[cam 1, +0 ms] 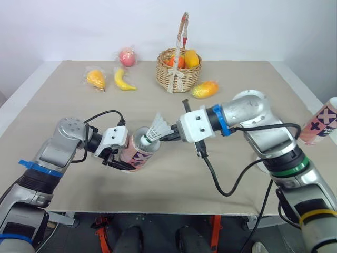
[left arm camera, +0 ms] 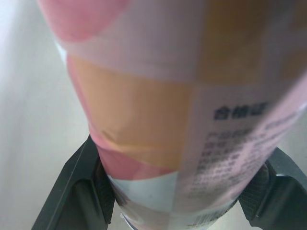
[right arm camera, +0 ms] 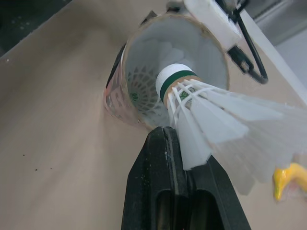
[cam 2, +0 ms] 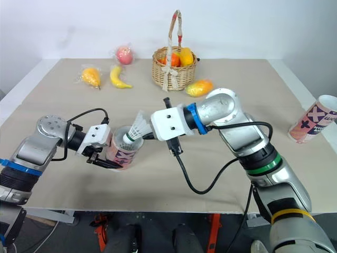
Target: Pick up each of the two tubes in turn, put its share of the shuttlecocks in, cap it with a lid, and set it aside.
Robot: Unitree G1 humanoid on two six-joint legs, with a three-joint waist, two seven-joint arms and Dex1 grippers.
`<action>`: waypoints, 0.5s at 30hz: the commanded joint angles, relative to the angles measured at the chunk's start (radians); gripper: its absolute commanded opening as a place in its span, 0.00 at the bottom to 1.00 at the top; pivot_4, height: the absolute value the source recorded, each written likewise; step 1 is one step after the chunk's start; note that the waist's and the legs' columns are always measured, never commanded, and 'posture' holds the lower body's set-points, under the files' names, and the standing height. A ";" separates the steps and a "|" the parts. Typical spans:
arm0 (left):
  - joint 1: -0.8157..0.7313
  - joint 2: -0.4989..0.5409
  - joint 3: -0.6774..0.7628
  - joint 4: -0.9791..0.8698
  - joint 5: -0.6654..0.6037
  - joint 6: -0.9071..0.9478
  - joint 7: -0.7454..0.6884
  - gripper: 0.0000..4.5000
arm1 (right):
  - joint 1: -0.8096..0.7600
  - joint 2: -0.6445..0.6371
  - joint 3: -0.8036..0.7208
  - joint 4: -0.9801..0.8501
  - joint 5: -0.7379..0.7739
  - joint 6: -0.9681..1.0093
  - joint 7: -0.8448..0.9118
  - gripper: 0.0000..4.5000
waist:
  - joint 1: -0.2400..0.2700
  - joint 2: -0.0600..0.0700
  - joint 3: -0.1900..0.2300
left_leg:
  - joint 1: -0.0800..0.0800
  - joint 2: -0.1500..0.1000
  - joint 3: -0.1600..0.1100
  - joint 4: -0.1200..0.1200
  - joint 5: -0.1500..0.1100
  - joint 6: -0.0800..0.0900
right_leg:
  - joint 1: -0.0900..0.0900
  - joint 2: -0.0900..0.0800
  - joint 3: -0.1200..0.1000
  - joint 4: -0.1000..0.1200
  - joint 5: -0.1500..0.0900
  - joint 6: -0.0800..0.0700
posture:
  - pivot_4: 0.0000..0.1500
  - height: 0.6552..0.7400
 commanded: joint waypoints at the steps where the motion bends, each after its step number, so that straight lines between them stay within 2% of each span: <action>1: 0.021 -0.010 -0.037 -0.002 0.012 0.007 0.007 0.64 | -0.041 0.020 -0.017 0.015 0.010 0.013 0.023 0.21 | 0.002 0.000 0.000 | 0.000 0.000 -0.001 0.000 0.000 0.000 | 0.000 0.000 -0.001 0.000 0.000 0.000 | 1.00 1.00; 7: 0.026 -0.011 -0.039 0.003 0.009 0.001 0.012 0.64 | -0.010 -0.017 -0.110 -0.073 0.148 0.109 0.074 0.84 | 0.008 0.000 0.000 | -0.001 0.001 -0.001 0.000 0.001 -0.001 | 0.000 -0.001 -0.001 0.001 0.001 -0.004 | 1.00 1.00; 13: 0.014 -0.025 -0.046 0.015 0.005 -0.003 0.009 0.64 | 0.047 -0.070 -0.208 -0.137 0.250 0.201 0.058 0.84 | 0.010 0.000 0.000 | -0.001 0.001 -0.003 0.000 0.000 -0.001 | 0.000 -0.001 -0.002 0.001 0.001 -0.005 | 1.00 1.00; 15: 0.012 -0.029 -0.049 0.020 0.007 -0.006 0.008 0.64 | 0.059 -0.063 -0.245 -0.143 0.253 0.221 0.003 0.84 | 0.010 0.000 0.000 | -0.001 0.001 -0.002 0.000 0.000 -0.001 | 0.000 -0.001 -0.002 0.001 0.001 -0.005 | 1.00 1.00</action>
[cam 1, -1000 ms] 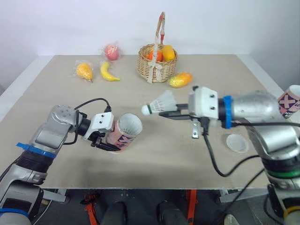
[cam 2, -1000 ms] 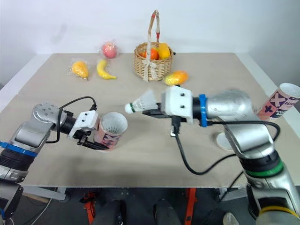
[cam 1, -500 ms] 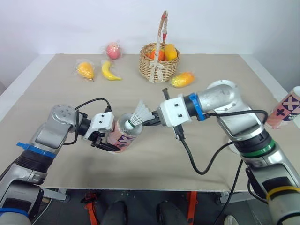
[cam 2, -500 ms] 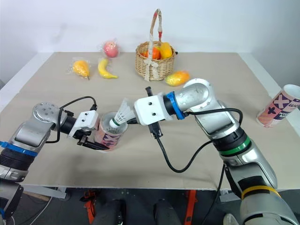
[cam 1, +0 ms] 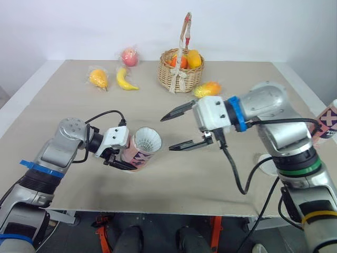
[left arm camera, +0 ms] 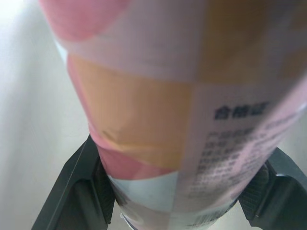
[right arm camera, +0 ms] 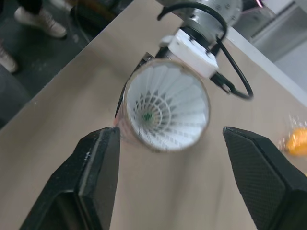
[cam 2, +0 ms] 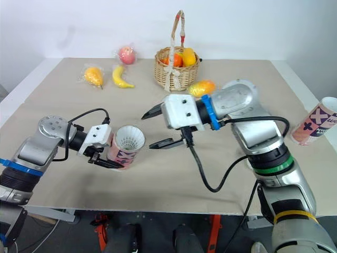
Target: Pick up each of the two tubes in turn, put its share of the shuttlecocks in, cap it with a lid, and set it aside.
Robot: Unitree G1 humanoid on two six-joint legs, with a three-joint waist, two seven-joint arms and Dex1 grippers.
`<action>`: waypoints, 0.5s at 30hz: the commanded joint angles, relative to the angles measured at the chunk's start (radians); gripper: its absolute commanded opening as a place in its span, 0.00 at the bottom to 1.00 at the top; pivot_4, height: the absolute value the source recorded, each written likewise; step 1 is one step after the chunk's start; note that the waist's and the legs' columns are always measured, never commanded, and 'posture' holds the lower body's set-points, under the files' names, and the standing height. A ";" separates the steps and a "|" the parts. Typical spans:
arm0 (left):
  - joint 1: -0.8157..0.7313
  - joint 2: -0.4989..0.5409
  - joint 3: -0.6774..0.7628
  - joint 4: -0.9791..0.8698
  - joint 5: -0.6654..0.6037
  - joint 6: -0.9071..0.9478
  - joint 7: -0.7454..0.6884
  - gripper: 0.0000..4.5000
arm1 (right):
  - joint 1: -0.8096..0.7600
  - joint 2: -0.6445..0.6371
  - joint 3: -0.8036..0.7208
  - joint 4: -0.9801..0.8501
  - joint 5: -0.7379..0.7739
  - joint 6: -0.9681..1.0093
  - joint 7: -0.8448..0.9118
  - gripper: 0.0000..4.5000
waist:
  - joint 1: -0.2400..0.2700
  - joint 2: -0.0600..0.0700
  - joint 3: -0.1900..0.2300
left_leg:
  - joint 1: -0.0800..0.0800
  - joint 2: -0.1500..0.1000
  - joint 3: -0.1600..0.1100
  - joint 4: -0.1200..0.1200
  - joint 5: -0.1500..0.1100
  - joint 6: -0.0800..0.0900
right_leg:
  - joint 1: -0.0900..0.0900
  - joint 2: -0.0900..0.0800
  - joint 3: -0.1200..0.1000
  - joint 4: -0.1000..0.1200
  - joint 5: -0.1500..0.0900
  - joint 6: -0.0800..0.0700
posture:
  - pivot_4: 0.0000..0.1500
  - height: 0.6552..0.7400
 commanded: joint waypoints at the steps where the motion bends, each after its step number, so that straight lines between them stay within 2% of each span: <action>1: 0.011 -0.021 -0.045 0.017 0.013 -0.004 -0.002 0.64 | -0.001 0.012 -0.096 -0.044 0.043 0.069 -0.104 0.84 | 0.000 0.000 0.000 | 0.000 0.000 0.000 0.000 0.000 0.000 | 0.000 0.000 0.000 0.000 0.000 0.000 | 1.00 1.00; 3: 0.011 -0.023 -0.044 0.019 0.012 -0.005 -0.002 0.64 | 0.009 0.022 -0.118 -0.047 0.055 0.102 -0.146 0.84 | 0.001 0.000 0.000 | 0.000 0.000 -0.001 0.000 0.000 0.000 | 0.000 0.000 -0.001 0.000 0.000 0.000 | 1.00 1.00; 4: 0.011 -0.023 -0.044 0.020 0.014 -0.007 -0.003 0.64 | 0.014 0.021 -0.120 -0.054 0.065 0.120 -0.151 0.79 | 0.001 0.000 0.000 | 0.000 0.000 -0.001 0.000 0.000 -0.001 | 0.000 0.000 -0.001 0.000 0.000 0.001 | 1.00 1.00; 6: 0.010 -0.022 -0.046 0.025 0.018 -0.012 -0.006 0.64 | 0.021 0.022 -0.122 -0.066 0.090 0.158 -0.157 0.67 | 0.001 0.000 0.000 | 0.000 -0.001 -0.001 0.000 0.000 -0.001 | 0.001 -0.001 -0.001 0.000 0.000 0.001 | 1.00 1.00; 10: -0.003 -0.027 -0.049 0.042 0.023 -0.021 -0.012 0.64 | 0.028 0.007 -0.047 -0.074 0.058 0.145 -0.109 0.24 | 0.001 0.000 0.000 | -0.001 -0.001 -0.001 0.000 0.000 -0.001 | 0.000 -0.001 0.000 0.000 0.000 0.001 | 1.00 1.00; 12: -0.012 -0.032 -0.050 0.050 0.025 -0.024 -0.014 0.64 | -0.012 0.026 -0.002 -0.025 0.017 0.114 -0.097 0.13 | 0.001 0.000 0.000 | -0.001 -0.001 -0.001 0.000 0.000 -0.001 | 0.000 -0.001 0.000 0.000 -0.002 0.004 | 1.00 1.00; 13: -0.015 -0.033 -0.050 0.054 0.027 -0.026 -0.016 0.64 | -0.040 0.041 0.023 0.005 0.000 0.094 -0.081 0.02 | 0.001 0.000 0.000 | -0.001 -0.001 0.000 0.000 0.000 -0.001 | 0.000 -0.001 0.000 0.000 -0.003 0.005 | 1.00 1.00; 15: -0.019 -0.033 -0.049 0.058 0.029 -0.029 -0.018 0.64 | -0.111 0.079 0.088 0.081 -0.048 0.044 -0.038 0.02 | 0.000 0.001 0.001 | 0.000 -0.001 0.000 0.001 0.001 -0.001 | 0.000 0.000 0.000 0.000 -0.002 0.004 | 1.00 1.00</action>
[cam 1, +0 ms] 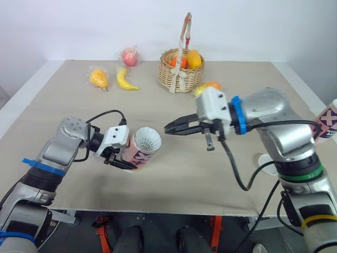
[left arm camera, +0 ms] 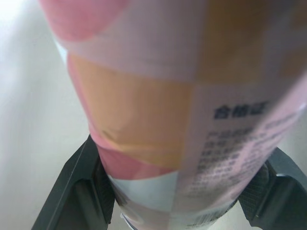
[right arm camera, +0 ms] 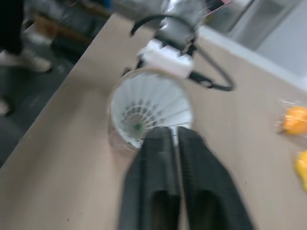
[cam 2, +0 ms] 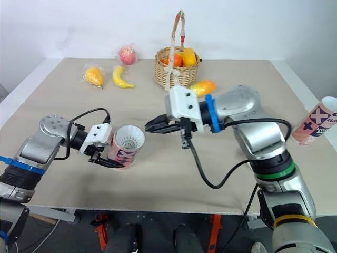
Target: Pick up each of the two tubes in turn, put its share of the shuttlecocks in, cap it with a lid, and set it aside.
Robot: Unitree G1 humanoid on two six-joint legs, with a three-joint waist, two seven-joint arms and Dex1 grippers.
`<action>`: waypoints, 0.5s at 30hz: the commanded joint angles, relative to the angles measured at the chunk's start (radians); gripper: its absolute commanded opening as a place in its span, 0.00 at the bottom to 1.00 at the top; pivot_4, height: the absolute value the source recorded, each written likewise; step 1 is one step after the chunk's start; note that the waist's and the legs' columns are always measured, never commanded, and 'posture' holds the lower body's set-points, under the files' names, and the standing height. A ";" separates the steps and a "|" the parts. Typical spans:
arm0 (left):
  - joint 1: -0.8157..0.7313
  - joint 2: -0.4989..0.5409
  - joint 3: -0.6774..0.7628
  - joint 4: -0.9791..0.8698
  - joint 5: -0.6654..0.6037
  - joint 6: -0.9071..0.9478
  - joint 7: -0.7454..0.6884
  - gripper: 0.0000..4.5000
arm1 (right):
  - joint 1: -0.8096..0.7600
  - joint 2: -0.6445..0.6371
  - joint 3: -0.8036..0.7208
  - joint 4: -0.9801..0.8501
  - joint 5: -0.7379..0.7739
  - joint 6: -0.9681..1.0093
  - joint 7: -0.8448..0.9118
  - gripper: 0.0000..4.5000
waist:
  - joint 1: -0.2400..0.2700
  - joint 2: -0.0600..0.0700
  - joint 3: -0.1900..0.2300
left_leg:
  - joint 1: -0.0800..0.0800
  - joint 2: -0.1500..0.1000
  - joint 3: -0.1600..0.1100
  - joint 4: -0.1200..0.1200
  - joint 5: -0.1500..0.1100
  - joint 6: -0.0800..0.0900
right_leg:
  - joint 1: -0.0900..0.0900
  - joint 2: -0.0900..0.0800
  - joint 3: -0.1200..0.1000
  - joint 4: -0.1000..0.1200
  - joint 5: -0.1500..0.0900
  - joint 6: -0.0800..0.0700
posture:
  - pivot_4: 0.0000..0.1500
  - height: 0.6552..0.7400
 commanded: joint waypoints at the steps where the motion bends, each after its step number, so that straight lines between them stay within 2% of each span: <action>1: 0.004 -0.015 -0.044 0.019 0.020 -0.008 0.000 0.64 | -0.125 0.052 0.080 0.099 -0.077 -0.092 0.067 0.02 | 0.000 0.001 0.000 | 0.000 0.000 0.001 0.000 0.001 0.000 | 0.000 0.000 0.000 0.000 0.000 -0.001 | 1.00 1.00; 9: 0.016 -0.008 -0.035 0.000 0.014 0.006 0.009 0.64 | -0.287 0.157 0.280 0.328 -0.224 -0.295 0.285 0.02 | 0.001 0.000 0.000 | -0.001 0.001 0.000 0.000 0.001 -0.001 | 0.000 0.000 -0.001 0.000 0.001 0.000 | 1.00 1.00; 15: 0.035 0.002 -0.026 -0.022 0.011 0.020 0.019 0.64 | -0.346 0.300 0.387 0.518 -0.356 -0.318 0.272 0.02 | 0.000 0.001 0.000 | 0.000 0.002 -0.002 0.000 0.001 -0.001 | 0.000 0.000 -0.006 0.000 0.001 -0.003 | 1.00 1.00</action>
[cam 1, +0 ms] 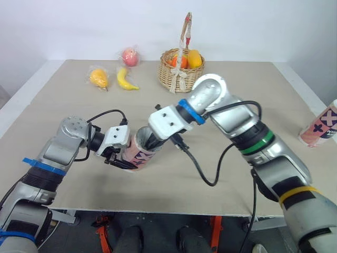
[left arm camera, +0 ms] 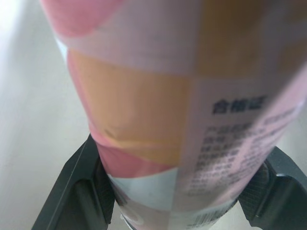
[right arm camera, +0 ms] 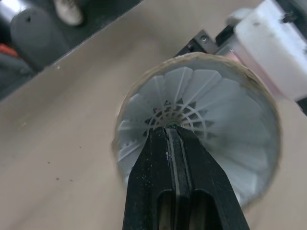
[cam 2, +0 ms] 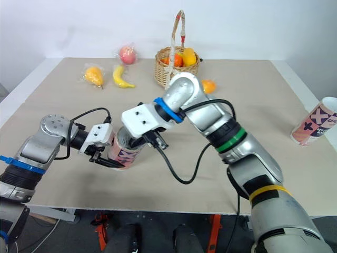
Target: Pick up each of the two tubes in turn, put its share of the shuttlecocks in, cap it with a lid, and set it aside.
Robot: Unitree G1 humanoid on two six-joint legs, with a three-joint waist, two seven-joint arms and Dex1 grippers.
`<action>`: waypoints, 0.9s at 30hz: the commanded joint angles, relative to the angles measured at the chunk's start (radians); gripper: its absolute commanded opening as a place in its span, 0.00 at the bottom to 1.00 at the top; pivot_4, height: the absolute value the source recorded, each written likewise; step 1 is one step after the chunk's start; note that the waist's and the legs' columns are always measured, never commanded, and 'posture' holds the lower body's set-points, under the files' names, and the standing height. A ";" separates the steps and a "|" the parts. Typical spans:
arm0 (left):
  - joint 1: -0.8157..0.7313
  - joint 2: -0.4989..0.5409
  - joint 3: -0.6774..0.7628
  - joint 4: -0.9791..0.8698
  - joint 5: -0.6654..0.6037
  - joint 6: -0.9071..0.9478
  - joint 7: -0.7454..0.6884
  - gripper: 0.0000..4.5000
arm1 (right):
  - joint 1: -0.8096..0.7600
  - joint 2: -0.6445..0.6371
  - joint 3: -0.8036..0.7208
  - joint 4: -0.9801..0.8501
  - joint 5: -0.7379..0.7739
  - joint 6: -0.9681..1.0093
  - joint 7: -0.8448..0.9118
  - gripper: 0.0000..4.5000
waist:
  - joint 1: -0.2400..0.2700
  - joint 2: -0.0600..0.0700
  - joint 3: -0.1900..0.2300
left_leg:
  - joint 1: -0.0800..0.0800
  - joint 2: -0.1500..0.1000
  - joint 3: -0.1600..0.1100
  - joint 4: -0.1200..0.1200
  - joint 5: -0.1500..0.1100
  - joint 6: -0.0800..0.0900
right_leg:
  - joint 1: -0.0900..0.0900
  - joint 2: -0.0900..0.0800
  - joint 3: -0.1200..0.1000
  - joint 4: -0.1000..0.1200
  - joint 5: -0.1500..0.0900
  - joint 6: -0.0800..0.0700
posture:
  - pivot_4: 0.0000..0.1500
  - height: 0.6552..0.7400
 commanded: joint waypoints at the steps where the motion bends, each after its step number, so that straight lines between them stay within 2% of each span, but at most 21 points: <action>1: 0.027 -0.003 -0.031 -0.012 0.012 0.015 0.014 0.64 | -0.029 0.072 0.050 0.086 -0.072 0.013 -0.003 0.02 | 0.000 0.000 0.000 | 0.000 0.000 0.000 0.000 0.000 0.000 | 0.000 0.000 -0.001 0.000 0.000 -0.001 | 1.00 1.00; 4: 0.029 -0.006 -0.027 -0.021 0.009 0.025 0.023 0.64 | -0.016 0.145 0.058 0.092 -0.062 0.085 0.014 0.02 | 0.000 -0.001 -0.001 | 0.001 0.001 -0.003 0.000 0.001 -0.001 | 0.001 0.001 -0.005 0.001 0.001 -0.004 | 1.00 1.00; 8: 0.036 -0.004 -0.024 -0.023 0.010 0.027 0.024 0.64 | 0.008 0.168 0.065 0.084 -0.088 0.099 0.017 0.02 | -0.001 0.000 -0.005 | 0.004 0.003 -0.004 -0.001 0.001 -0.001 | 0.002 0.002 -0.007 0.001 0.000 -0.006 | 1.00 1.00; 13: 0.035 -0.010 -0.025 -0.025 0.008 0.031 0.029 0.64 | -0.045 0.165 -0.058 0.131 -0.029 0.169 0.033 0.02 | -0.002 0.001 -0.005 | 0.005 0.004 -0.005 -0.002 0.001 -0.001 | 0.003 0.004 -0.007 0.002 0.000 -0.008 | 1.00 1.00; 16: 0.034 -0.015 -0.027 -0.021 0.010 0.029 0.029 0.64 | -0.082 0.112 -0.123 0.119 0.055 0.220 0.064 0.02 | 0.000 0.001 -0.005 | 0.005 0.004 -0.006 -0.002 0.001 -0.001 | 0.003 0.004 -0.008 0.002 0.000 -0.009 | 1.00 1.00; 22: 0.027 -0.024 -0.027 -0.007 0.014 0.021 0.026 0.64 | -0.092 -0.066 -0.110 0.015 0.224 0.272 0.068 0.02 | 0.003 0.001 -0.005 | -0.001 0.000 -0.008 -0.002 0.001 -0.002 | 0.002 -0.002 -0.008 0.001 0.000 -0.008 | 1.00 1.00; 27: 0.018 -0.040 -0.024 0.008 0.012 0.010 0.029 0.64 | -0.051 -0.167 -0.101 -0.050 0.199 0.245 0.068 0.02 | 0.002 0.001 -0.005 | -0.001 -0.002 -0.007 -0.002 0.001 -0.002 | 0.002 -0.005 -0.008 0.001 -0.001 -0.007 | 1.00 1.00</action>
